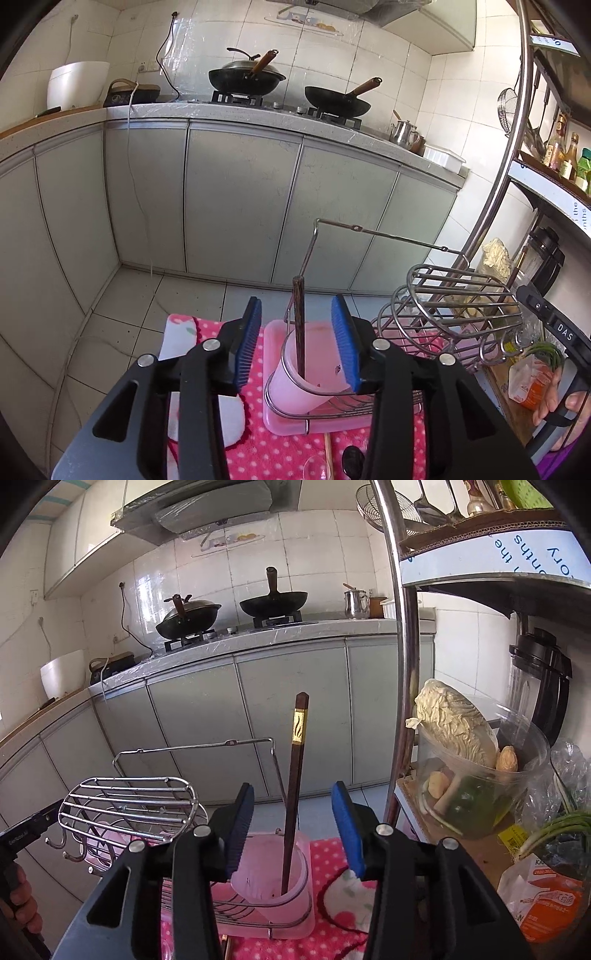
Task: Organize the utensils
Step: 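Lower the chopsticks into the pink cup and open both tools, then move both tools back down to the utensils on the cloth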
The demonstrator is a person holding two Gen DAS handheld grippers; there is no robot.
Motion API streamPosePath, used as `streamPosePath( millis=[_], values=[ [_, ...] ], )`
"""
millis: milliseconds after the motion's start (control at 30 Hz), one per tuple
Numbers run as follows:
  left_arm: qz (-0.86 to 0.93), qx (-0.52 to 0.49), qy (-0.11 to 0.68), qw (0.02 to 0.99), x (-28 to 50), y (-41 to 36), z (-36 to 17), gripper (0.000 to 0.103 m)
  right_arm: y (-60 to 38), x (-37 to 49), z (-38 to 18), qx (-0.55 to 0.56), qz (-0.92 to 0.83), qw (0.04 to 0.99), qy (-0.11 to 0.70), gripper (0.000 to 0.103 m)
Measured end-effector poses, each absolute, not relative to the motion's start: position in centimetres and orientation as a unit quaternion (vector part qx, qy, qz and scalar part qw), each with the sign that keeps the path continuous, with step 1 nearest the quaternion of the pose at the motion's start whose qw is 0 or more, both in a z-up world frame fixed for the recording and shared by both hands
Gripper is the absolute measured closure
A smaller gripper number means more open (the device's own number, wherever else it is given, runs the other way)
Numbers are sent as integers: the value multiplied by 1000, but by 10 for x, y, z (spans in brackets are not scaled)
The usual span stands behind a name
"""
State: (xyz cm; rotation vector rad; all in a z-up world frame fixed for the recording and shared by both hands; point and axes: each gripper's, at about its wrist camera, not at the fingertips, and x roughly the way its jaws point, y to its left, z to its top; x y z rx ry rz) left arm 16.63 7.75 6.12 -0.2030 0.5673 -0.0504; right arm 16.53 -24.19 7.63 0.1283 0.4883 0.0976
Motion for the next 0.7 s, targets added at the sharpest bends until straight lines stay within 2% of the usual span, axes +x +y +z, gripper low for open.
streamPosePath(
  millis=[700],
  values=[
    [-30,-83,283,955,114,64,58,59,-227,110,60,68,24,958,279,59]
  ],
)
